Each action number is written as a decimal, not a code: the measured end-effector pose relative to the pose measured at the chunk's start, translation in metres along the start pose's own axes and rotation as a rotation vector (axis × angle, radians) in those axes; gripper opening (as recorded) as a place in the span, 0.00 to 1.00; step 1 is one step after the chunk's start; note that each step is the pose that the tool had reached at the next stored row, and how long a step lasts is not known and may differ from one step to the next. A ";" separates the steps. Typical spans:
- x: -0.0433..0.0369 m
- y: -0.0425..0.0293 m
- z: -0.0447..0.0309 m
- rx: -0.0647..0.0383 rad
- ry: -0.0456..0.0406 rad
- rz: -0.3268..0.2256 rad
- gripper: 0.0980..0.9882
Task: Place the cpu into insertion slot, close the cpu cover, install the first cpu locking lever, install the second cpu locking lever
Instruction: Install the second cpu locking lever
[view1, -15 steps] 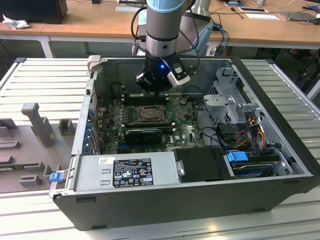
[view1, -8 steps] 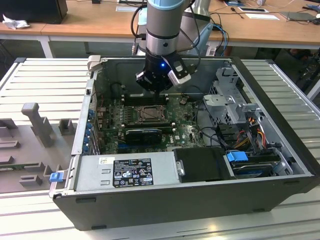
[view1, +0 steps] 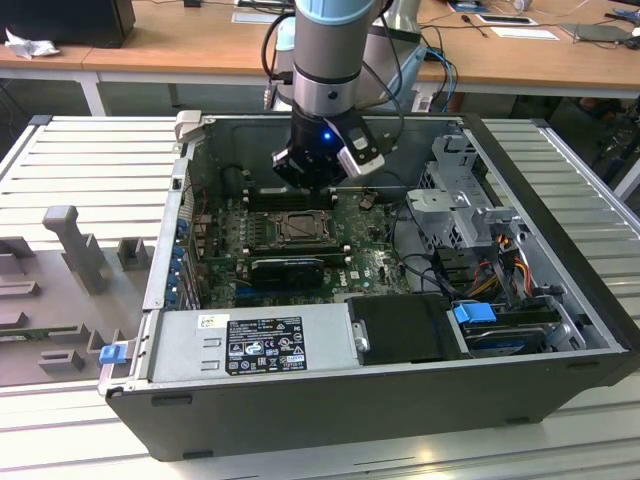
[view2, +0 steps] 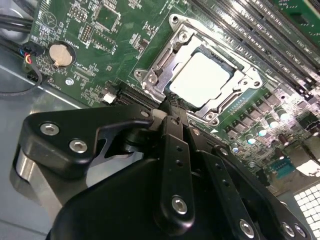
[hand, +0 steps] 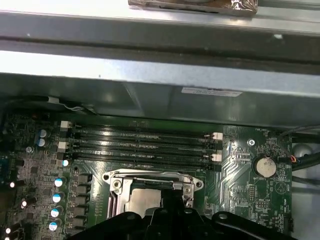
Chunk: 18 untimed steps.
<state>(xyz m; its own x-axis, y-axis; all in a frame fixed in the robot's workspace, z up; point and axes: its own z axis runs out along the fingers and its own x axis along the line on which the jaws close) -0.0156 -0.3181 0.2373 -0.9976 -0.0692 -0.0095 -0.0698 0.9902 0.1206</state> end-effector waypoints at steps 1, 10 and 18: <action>0.0001 -0.0007 -0.0001 0.000 0.0000 0.000 0.01; 0.0008 -0.0113 -0.0019 0.000 0.0000 0.000 0.01; 0.0025 -0.0334 -0.0048 0.000 0.0004 0.000 0.01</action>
<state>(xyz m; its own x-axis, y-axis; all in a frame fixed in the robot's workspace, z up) -0.0158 -0.3519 0.2380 -0.9976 -0.0691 -0.0091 -0.0697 0.9902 0.1207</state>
